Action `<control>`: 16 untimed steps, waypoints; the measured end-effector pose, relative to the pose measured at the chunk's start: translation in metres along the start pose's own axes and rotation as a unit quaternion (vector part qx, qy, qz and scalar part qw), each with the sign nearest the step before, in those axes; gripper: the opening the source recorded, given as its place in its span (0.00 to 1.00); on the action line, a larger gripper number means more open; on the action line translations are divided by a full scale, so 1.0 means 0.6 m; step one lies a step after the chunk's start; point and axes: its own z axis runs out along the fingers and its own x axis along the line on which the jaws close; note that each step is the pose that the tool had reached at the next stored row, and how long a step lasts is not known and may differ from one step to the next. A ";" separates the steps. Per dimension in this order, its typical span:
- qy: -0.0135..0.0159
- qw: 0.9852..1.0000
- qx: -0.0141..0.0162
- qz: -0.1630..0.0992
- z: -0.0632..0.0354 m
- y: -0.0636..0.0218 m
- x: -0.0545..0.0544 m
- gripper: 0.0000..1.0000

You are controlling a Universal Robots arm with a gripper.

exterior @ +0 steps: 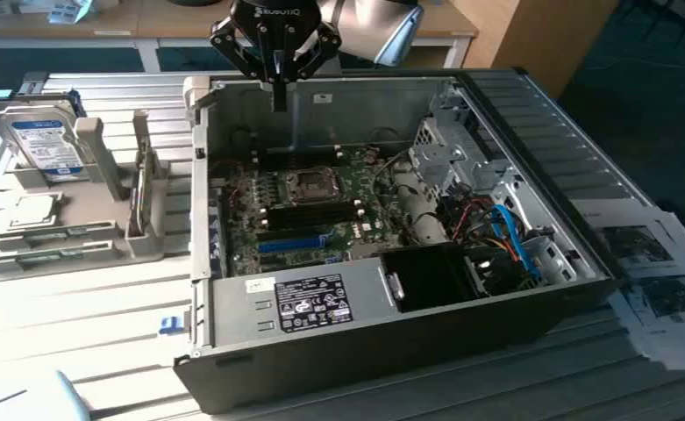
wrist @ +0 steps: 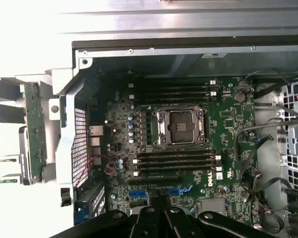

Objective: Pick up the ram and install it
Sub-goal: 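Reach for the ram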

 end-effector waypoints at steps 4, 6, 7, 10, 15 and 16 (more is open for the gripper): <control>0.000 1.000 0.000 0.000 0.000 0.000 0.000 0.10; 0.000 1.000 0.000 0.000 0.000 0.000 0.000 0.10; 0.000 1.000 0.000 0.000 0.000 0.000 0.000 0.10; 0.000 1.000 0.000 0.000 0.000 0.000 0.000 0.10; 0.000 1.000 0.000 0.000 0.000 0.000 0.004 0.10; 0.000 1.000 0.000 0.000 0.000 -0.001 0.007 0.10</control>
